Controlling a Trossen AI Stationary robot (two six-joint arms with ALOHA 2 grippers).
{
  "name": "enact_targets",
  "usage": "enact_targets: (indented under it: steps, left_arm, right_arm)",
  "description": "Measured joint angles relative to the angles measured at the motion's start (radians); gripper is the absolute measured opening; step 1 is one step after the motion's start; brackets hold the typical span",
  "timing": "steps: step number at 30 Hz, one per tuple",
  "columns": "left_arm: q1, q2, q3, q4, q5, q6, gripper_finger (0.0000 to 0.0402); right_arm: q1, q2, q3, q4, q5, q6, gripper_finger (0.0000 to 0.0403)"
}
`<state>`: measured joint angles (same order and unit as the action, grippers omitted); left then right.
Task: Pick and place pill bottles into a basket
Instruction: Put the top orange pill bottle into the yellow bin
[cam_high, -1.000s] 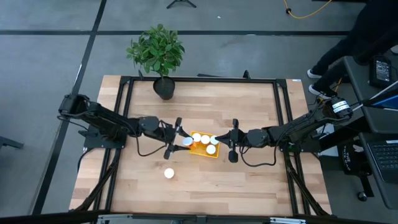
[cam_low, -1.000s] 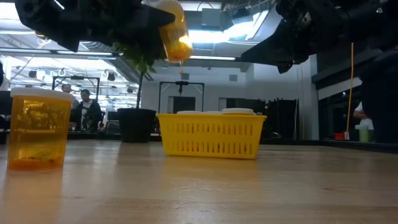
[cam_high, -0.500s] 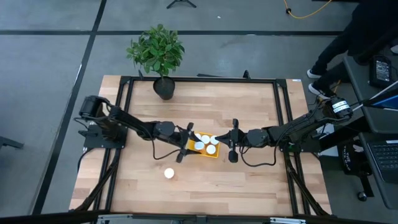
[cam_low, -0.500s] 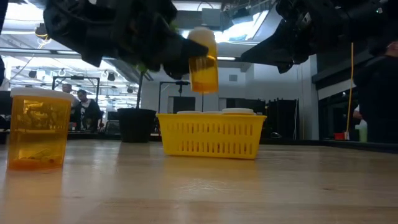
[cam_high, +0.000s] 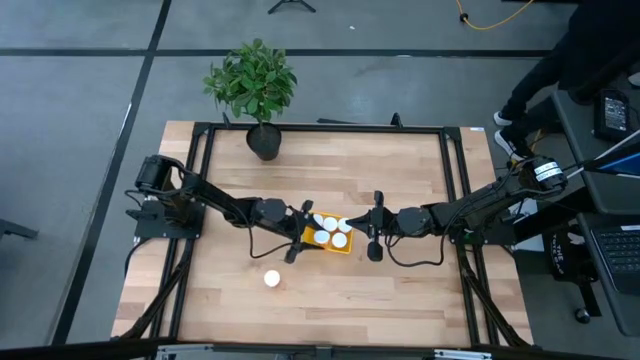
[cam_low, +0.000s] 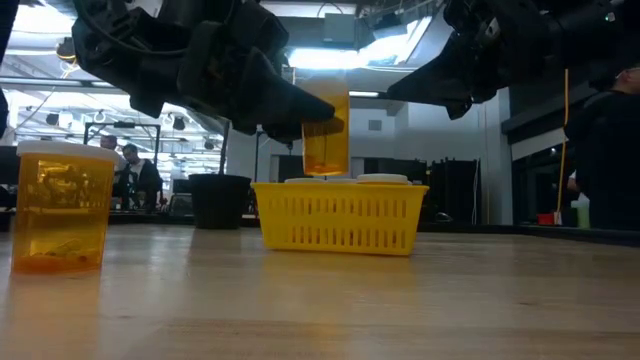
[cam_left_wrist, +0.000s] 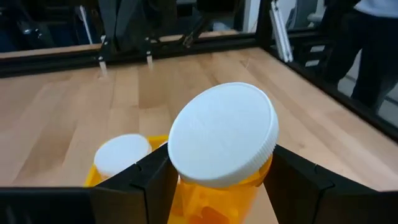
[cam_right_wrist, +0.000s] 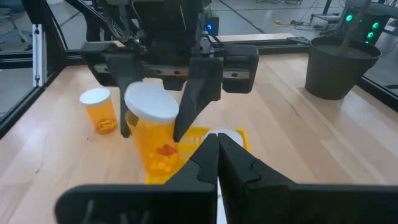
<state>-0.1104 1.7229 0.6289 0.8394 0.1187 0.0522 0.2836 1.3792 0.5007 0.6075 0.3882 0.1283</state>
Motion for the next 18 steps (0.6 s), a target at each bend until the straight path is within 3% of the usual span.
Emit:
enact_targets:
  steps: [4, 18]
  left_arm:
    - [0.000, 0.000, 0.000, -0.014, -0.046, 0.017, 0.0210]
    - [0.000, 0.000, 0.000, -0.031, -0.046, 0.032, 0.0210]
  right_arm:
    - [0.000, 0.000, 0.000, 0.000, 0.000, 0.002, 0.0004]
    - [0.000, 0.000, 0.000, 0.000, 0.000, 0.002, 0.0004]
